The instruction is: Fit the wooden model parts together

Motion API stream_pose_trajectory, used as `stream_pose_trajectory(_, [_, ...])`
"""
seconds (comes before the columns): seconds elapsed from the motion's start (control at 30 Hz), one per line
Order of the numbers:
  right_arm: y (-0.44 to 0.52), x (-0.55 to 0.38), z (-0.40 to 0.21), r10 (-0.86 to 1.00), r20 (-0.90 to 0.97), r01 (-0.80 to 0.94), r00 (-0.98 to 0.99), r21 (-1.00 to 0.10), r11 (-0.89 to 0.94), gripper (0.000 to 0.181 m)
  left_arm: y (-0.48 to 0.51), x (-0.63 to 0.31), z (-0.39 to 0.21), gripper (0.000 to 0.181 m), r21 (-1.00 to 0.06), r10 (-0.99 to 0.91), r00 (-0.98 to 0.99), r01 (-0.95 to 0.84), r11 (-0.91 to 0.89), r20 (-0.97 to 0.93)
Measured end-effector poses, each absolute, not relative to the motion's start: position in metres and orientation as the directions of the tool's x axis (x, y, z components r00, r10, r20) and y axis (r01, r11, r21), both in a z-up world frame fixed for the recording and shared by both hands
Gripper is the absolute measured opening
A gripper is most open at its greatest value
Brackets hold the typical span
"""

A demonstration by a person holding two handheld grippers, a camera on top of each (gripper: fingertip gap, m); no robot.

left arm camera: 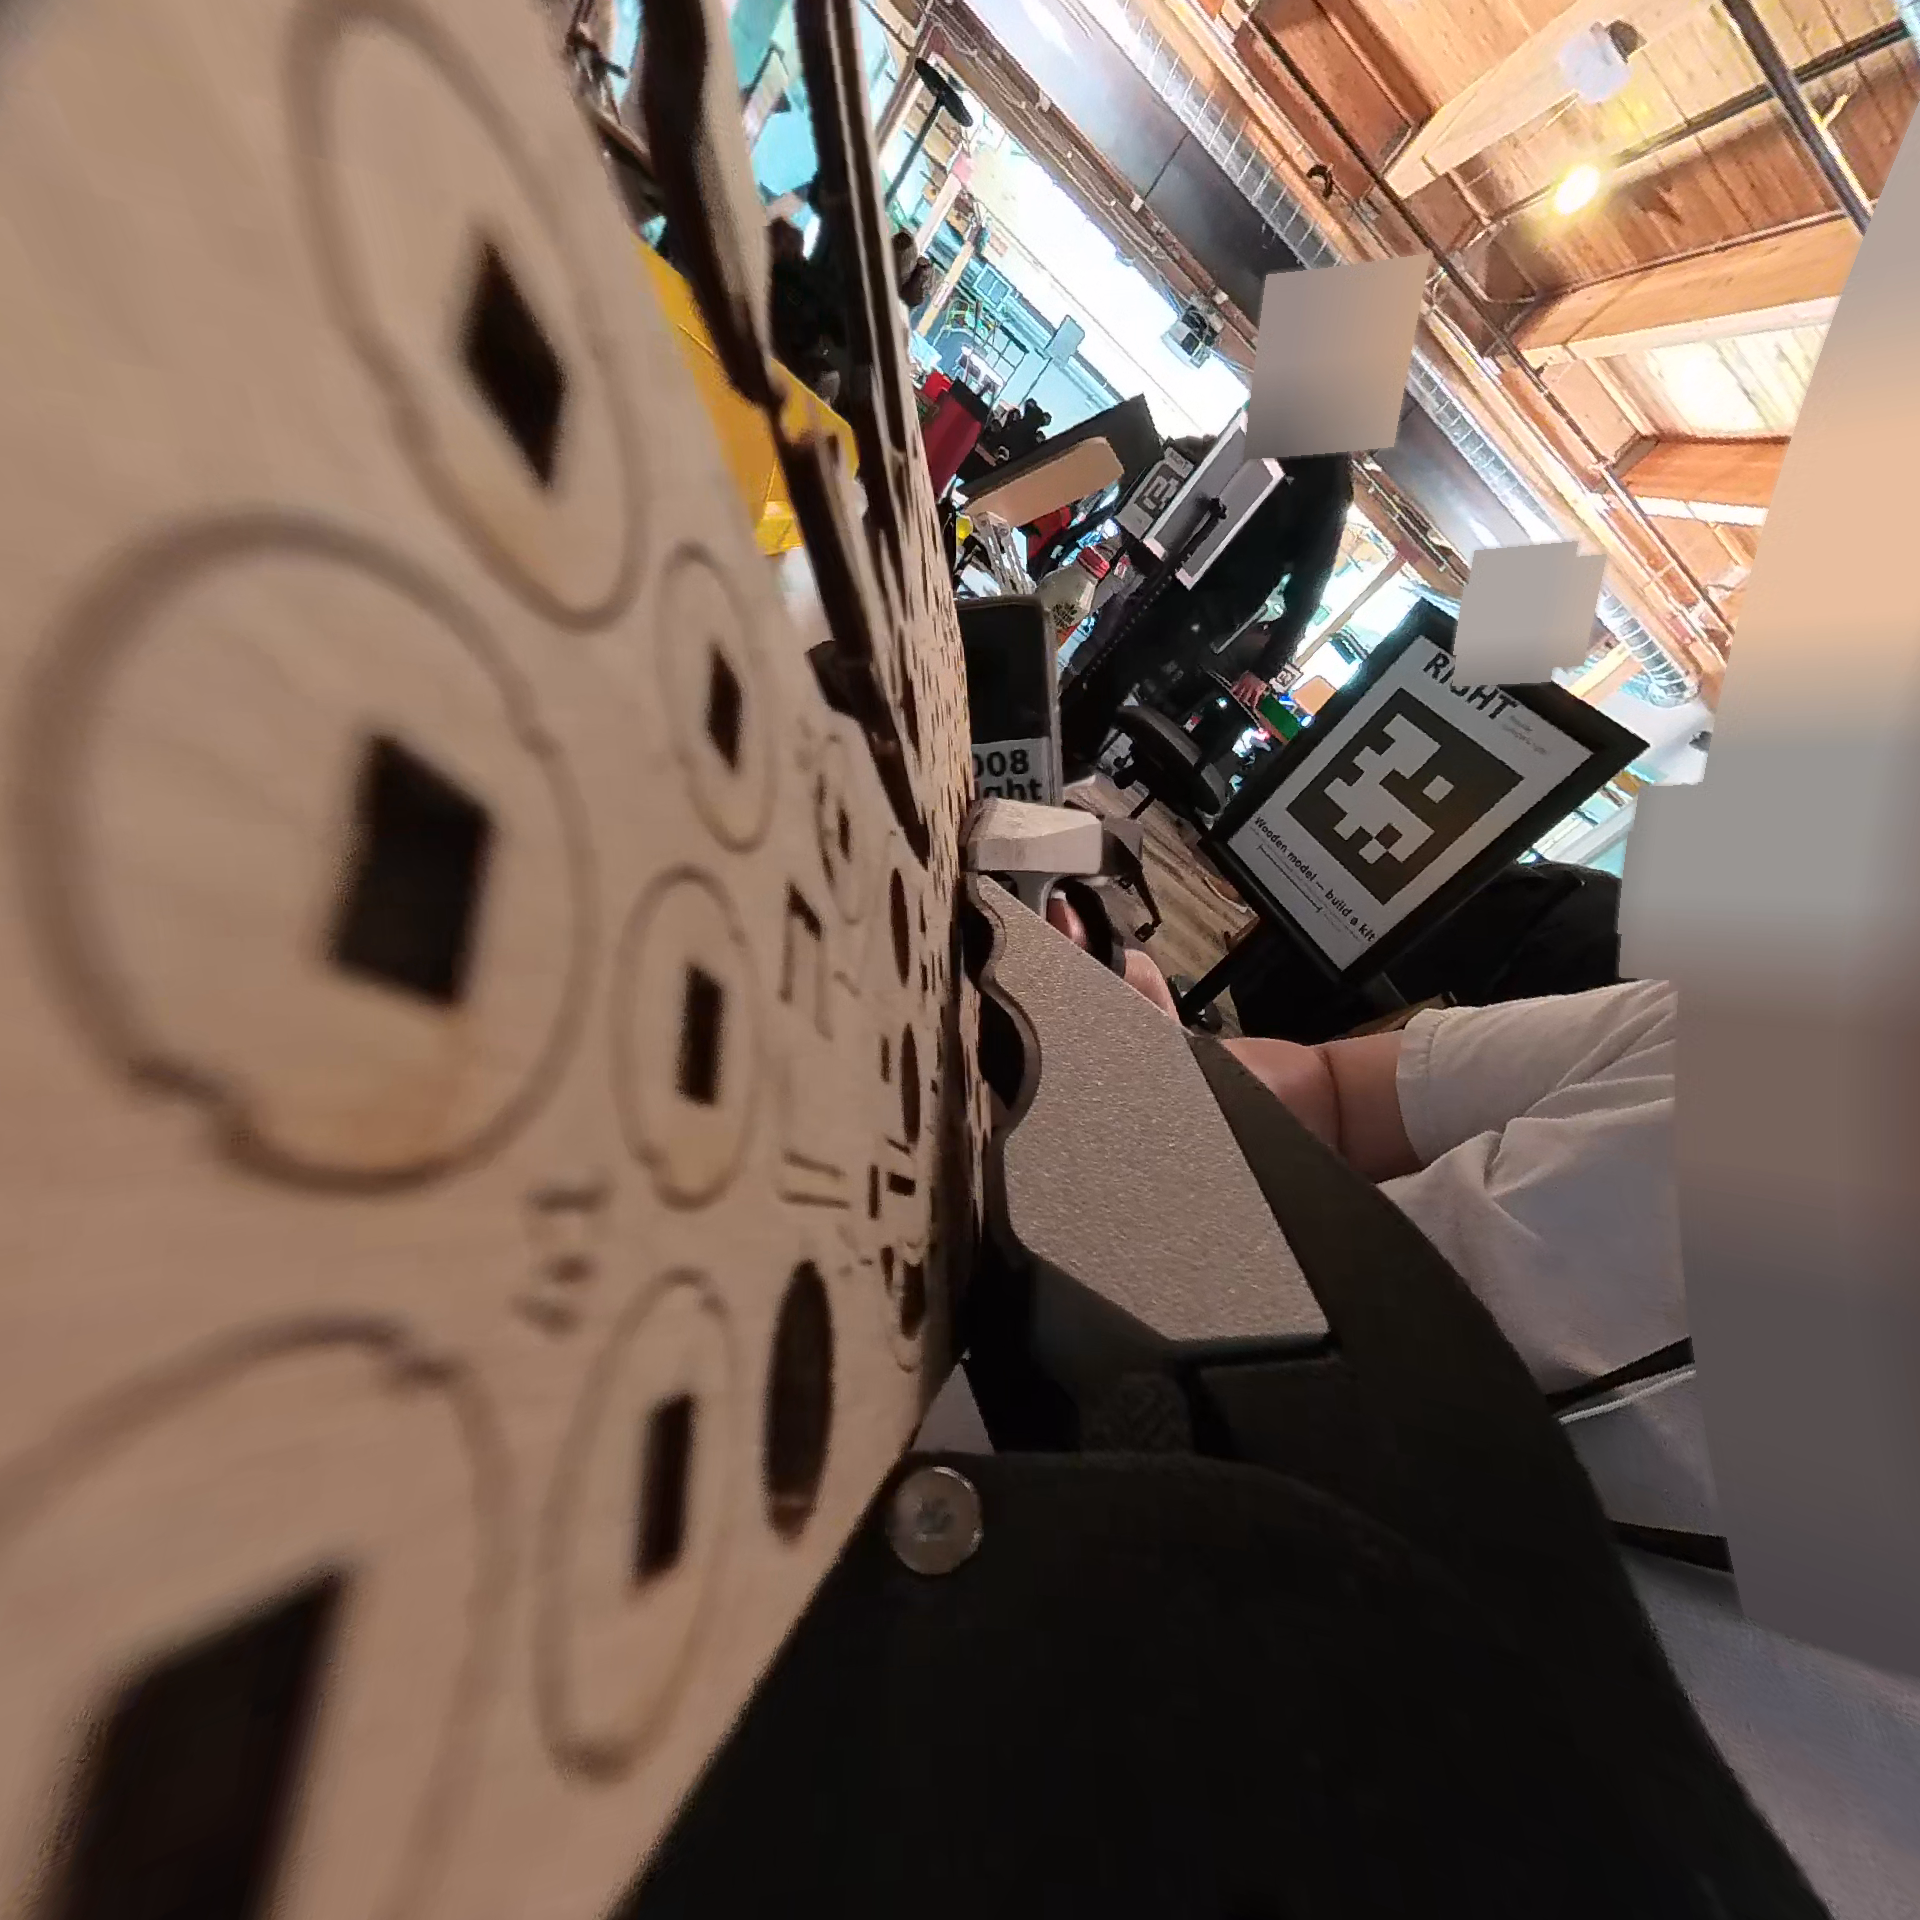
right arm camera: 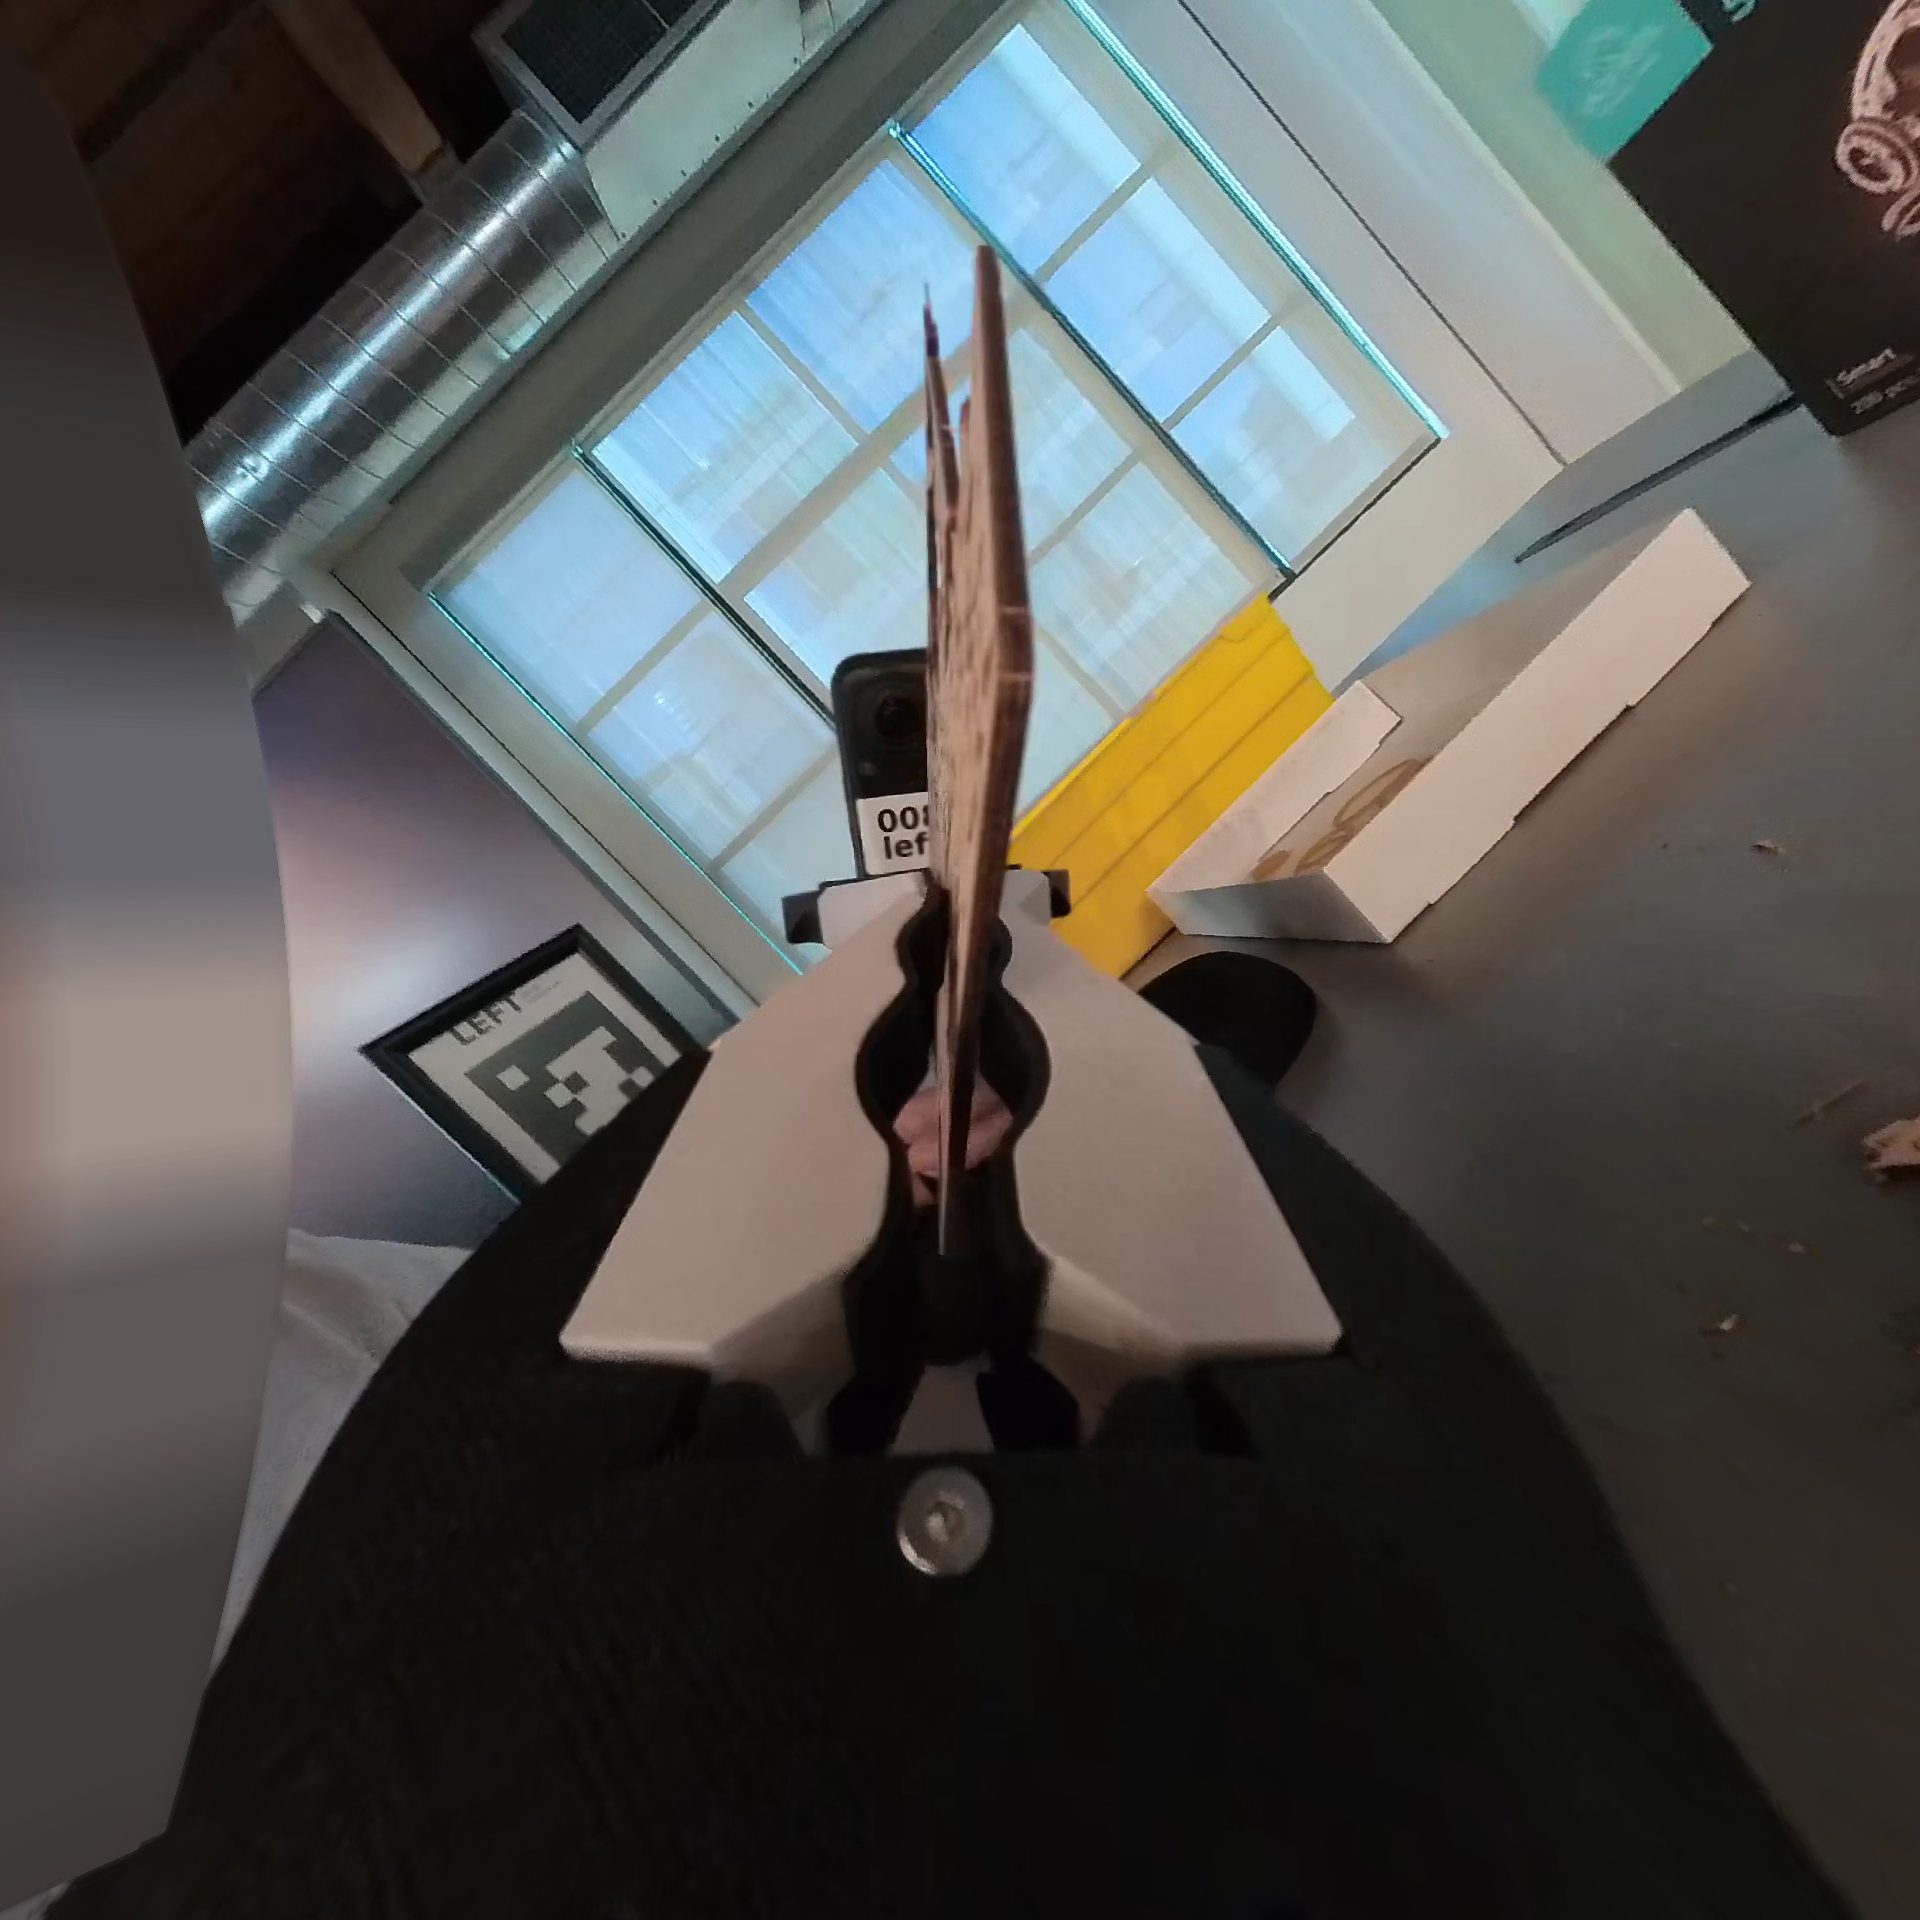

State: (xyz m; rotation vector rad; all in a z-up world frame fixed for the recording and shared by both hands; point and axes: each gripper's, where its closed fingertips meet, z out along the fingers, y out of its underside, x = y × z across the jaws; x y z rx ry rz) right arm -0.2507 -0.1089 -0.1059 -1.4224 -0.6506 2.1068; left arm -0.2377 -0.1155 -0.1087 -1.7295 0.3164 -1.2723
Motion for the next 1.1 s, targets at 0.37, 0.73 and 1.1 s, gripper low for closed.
stream_pose_trajectory(0.37, [-0.109, -0.250, -0.106, 0.683, -0.671, -0.145, -0.289, -0.675, -0.724, 0.001, -0.115, -0.237, -0.110, 0.000, -0.803, -0.654, 0.469, 0.295, -0.518, 0.594])
stream_pose_trajectory(0.73, [-0.103, -0.248, -0.110, 0.708, -0.664, -0.165, -0.240, -0.691, -0.704, 0.001, -0.114, -0.237, -0.113, 0.000, -0.814, -0.646, 0.500, 0.282, -0.508, 0.576])
stream_pose_trajectory(1.1, [-0.111, -0.245, -0.100, 0.666, -0.671, -0.164, -0.326, -0.654, -0.739, 0.009, -0.113, -0.239, -0.106, 0.000, -0.794, -0.665, 0.433, 0.328, -0.512, 0.608])
